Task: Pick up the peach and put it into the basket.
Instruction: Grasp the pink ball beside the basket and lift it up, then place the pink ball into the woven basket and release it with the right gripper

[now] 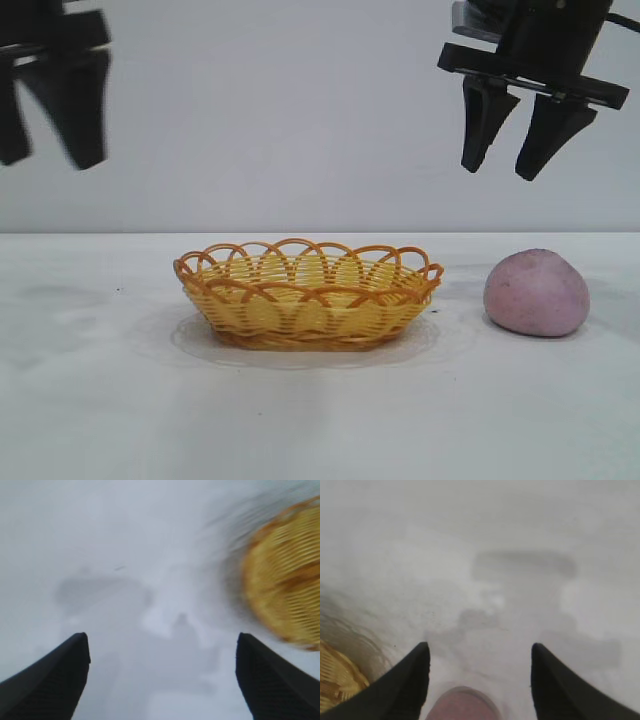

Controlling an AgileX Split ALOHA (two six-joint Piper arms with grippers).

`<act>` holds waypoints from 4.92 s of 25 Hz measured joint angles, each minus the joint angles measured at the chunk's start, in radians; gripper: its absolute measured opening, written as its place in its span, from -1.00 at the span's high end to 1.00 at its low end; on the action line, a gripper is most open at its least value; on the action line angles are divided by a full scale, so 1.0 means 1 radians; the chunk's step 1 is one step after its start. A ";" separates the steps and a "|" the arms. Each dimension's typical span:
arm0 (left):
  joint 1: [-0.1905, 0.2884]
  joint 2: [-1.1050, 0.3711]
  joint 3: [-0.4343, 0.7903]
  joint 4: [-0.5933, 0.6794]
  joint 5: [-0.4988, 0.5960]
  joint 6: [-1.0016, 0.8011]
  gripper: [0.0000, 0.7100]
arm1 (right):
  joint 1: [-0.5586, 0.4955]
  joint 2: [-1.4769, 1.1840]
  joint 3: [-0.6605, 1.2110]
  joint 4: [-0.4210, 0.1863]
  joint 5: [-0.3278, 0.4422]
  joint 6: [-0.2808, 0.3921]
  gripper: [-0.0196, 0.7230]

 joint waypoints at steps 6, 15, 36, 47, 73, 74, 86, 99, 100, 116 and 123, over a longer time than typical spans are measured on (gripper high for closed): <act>0.086 -0.080 0.004 -0.027 0.097 -0.010 -0.50 | 0.000 0.000 0.000 0.000 0.005 0.000 -0.04; 0.088 -0.386 0.017 -0.085 0.248 -0.013 -0.50 | 0.000 0.000 0.000 0.000 0.005 0.000 -0.04; 0.088 -1.465 0.488 -0.164 0.310 -0.010 -0.50 | 0.000 -0.016 0.000 -0.005 0.024 0.000 -0.04; 0.088 -1.672 0.598 -0.169 0.303 0.023 -0.50 | 0.000 -0.123 0.000 -0.048 0.168 0.000 -0.04; 0.088 -1.674 0.602 -0.169 0.295 0.033 -0.50 | 0.121 0.029 0.000 -0.115 0.361 0.013 0.09; 0.088 -1.674 0.602 -0.169 0.295 0.033 -0.50 | 0.121 0.043 0.000 -0.115 0.361 0.013 0.09; 0.088 -1.674 0.602 -0.169 0.295 0.033 -0.50 | 0.121 0.131 -0.001 -0.139 0.361 0.013 0.80; 0.088 -1.674 0.602 -0.169 0.295 0.033 -0.50 | 0.121 -0.113 -0.002 -0.108 0.377 0.009 0.95; 0.088 -1.674 0.602 -0.169 0.295 0.033 -0.50 | 0.126 -0.134 -0.002 -0.090 0.379 0.008 0.95; 0.088 -1.674 0.602 -0.169 0.295 0.033 -0.50 | 0.417 -0.028 -0.013 -0.035 0.131 0.000 0.95; 0.088 -1.674 0.602 -0.169 0.295 0.033 -0.50 | 0.429 0.080 -0.029 -0.040 0.109 0.000 0.80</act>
